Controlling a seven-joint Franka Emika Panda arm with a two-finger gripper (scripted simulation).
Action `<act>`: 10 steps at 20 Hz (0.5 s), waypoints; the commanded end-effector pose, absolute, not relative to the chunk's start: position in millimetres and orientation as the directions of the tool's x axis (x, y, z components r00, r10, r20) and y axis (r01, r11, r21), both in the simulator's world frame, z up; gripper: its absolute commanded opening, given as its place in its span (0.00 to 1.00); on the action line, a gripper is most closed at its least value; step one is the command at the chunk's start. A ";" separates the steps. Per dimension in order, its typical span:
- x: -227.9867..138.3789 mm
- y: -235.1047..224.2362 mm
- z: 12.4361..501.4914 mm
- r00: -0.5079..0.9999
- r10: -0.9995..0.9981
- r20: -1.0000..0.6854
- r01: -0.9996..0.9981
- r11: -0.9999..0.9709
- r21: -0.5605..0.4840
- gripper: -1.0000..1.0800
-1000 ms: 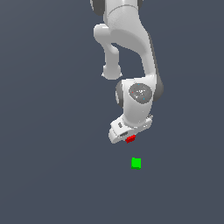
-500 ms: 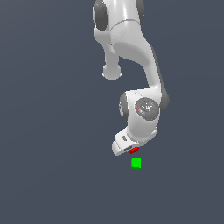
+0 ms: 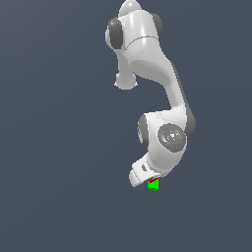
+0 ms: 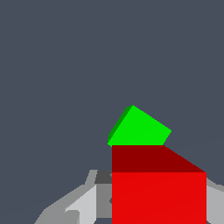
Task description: Stack the red cube on top of the green cube.
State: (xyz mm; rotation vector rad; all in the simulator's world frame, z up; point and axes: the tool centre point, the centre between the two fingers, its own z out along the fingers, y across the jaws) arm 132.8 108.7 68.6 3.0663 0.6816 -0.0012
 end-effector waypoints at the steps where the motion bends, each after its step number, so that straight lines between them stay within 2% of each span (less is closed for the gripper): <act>1: 139.9 110.7 67.0 0.906 0.424 0.000 0.424 -0.906 0.001 0.00; 10: 152.9 114.5 62.7 0.906 0.424 0.000 0.424 -0.906 0.000 0.00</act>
